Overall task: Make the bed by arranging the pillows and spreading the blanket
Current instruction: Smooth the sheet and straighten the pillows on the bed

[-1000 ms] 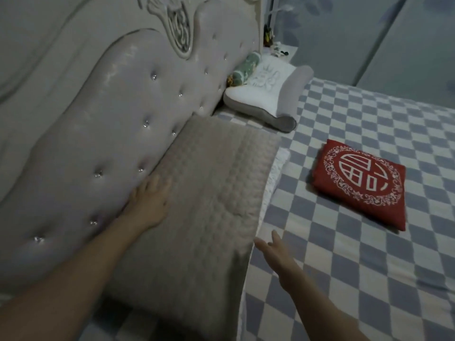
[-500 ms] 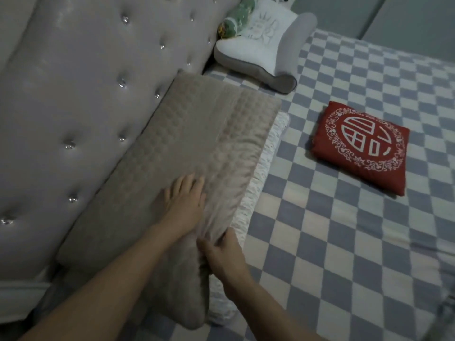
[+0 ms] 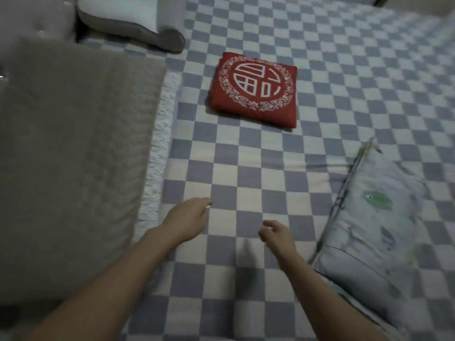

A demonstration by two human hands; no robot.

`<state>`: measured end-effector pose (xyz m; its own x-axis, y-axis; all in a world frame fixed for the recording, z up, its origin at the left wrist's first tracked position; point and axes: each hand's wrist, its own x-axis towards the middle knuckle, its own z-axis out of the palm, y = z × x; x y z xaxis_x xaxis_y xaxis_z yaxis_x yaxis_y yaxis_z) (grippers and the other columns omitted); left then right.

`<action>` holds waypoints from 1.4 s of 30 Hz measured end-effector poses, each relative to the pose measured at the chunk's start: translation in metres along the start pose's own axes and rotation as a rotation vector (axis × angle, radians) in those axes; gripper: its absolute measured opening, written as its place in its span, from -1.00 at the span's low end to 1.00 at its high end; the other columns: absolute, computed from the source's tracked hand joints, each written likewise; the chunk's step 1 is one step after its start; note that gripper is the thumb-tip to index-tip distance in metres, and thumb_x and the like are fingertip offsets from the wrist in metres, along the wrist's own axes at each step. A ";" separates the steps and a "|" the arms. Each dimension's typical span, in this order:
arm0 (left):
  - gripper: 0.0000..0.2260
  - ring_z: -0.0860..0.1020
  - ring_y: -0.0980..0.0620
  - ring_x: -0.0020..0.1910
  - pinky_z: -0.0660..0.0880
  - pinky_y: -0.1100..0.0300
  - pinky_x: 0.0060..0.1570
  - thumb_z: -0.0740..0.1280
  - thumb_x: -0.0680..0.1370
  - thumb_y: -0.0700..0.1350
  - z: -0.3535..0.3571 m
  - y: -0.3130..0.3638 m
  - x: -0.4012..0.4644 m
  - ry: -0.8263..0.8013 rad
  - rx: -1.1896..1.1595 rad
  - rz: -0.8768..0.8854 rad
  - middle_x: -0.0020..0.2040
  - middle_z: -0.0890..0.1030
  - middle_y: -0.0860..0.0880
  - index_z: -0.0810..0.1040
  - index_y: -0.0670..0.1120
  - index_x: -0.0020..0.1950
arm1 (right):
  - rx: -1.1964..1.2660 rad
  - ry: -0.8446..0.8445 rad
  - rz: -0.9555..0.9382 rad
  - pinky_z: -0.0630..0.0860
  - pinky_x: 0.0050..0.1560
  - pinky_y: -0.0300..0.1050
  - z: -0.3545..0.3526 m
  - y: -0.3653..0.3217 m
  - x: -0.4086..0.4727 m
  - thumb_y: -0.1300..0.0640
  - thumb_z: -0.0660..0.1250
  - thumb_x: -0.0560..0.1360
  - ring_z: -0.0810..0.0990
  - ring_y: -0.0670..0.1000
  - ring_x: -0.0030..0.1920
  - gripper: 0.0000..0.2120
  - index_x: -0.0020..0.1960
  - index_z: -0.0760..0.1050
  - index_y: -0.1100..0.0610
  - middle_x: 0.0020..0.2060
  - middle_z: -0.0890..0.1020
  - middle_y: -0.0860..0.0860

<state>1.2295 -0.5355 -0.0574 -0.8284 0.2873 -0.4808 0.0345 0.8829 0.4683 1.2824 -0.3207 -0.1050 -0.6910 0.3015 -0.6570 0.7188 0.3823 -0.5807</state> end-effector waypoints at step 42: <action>-0.88 0.46 0.17 -0.41 0.39 0.42 -0.57 0.28 0.47 -0.33 0.124 0.286 0.024 0.782 -1.116 -0.326 -0.29 0.51 -0.04 0.46 -0.11 -0.17 | 0.364 -0.221 -0.609 0.51 0.06 -0.22 -0.314 0.024 -0.023 0.23 0.27 0.52 0.55 -0.09 -0.01 -0.79 0.16 0.50 0.18 0.01 0.60 0.01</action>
<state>1.2885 -0.2299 -0.0272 -0.8186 -0.4756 -0.3221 -0.3688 0.0053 0.9295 1.2917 -0.0448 0.0474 -0.9715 -0.0685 -0.2269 0.2196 0.1003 -0.9704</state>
